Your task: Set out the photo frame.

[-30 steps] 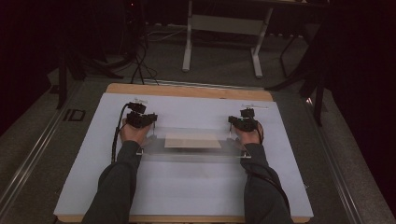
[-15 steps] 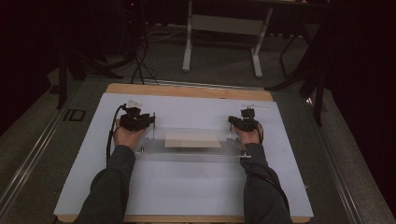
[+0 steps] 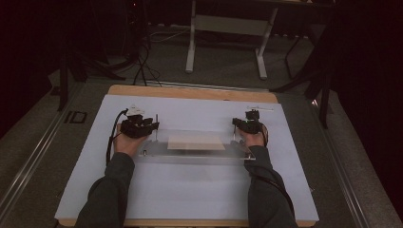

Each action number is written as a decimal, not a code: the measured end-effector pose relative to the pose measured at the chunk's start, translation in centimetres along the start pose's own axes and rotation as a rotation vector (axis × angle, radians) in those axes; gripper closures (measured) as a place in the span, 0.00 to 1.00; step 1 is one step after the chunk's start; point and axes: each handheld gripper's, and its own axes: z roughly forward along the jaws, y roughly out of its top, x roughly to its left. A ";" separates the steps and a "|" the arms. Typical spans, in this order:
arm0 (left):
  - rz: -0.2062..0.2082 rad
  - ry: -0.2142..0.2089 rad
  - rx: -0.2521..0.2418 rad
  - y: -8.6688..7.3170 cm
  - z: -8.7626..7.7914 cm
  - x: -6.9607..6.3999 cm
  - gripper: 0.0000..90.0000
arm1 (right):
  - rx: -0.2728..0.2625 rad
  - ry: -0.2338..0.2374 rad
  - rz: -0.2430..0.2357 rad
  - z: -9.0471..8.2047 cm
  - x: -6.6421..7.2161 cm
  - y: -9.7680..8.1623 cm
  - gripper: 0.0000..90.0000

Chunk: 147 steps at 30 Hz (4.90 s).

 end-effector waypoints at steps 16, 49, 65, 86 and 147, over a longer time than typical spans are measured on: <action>-0.012 -0.028 -0.040 -3.2 -2.1 1.2 0.64 | -0.001 0.005 0.008 0.0 -0.1 0.0 0.95; 0.212 -0.092 -0.063 -4.4 -1.6 -1.5 0.51 | 0.004 0.010 0.030 0.1 -0.1 0.0 0.95; 0.262 -0.101 -0.060 -3.3 -0.7 -2.5 0.48 | 0.015 0.016 0.041 0.2 -0.3 0.2 0.95; 0.266 -0.102 -0.057 -3.3 -0.8 -2.4 0.50 | 0.027 0.018 -0.026 -0.2 -0.8 -0.4 0.78; 0.163 -0.144 -0.015 -1.2 -0.4 -1.2 0.49 | -0.133 0.183 -0.427 -5.1 0.1 -4.6 0.31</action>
